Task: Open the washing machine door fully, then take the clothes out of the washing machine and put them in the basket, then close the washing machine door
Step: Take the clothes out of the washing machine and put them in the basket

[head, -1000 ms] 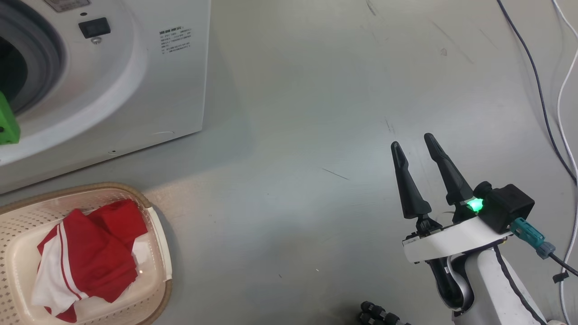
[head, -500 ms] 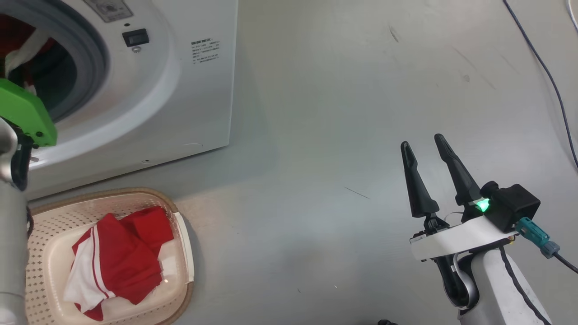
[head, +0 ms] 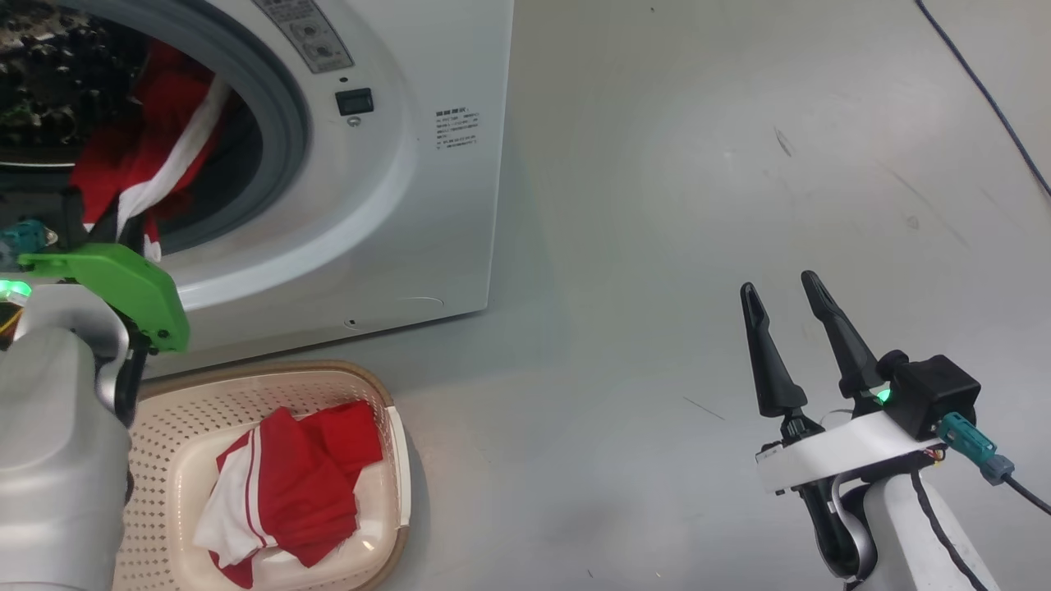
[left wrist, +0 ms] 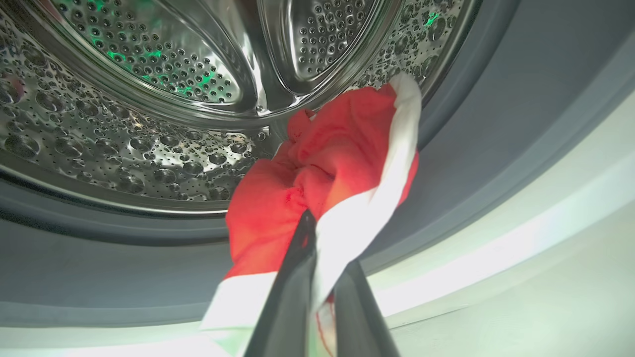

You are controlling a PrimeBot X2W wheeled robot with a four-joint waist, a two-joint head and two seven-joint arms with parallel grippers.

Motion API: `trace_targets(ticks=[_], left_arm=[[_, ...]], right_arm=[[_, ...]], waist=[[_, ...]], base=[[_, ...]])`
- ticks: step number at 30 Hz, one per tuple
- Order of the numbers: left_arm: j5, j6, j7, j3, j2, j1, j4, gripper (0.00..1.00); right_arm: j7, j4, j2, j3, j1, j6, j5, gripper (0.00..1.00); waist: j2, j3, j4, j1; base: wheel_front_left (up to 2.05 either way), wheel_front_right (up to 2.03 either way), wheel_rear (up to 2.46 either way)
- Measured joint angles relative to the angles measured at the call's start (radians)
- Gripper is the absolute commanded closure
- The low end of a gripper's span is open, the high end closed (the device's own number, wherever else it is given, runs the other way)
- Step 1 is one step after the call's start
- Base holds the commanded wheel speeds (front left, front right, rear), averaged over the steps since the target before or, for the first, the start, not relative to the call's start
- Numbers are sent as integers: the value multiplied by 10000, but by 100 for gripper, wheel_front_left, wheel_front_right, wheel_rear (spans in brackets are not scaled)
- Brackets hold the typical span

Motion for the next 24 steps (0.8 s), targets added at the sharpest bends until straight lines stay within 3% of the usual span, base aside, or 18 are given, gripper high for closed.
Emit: trace_targets(ticks=[8,24], left_arm=[[-35,-42,-683,-384,-420,940,82,100],[-203,-44,-1590,-642,-637,2272,-130,100]], right_arm=[[0,132,-42,-88,431,0,-33,0],[0,232,-88,-140,1095,2,-115,0]], waist=[[0,-787,578,0],[0,-2050,1547,0]], base=[[0,0,0],[0,0,0]])
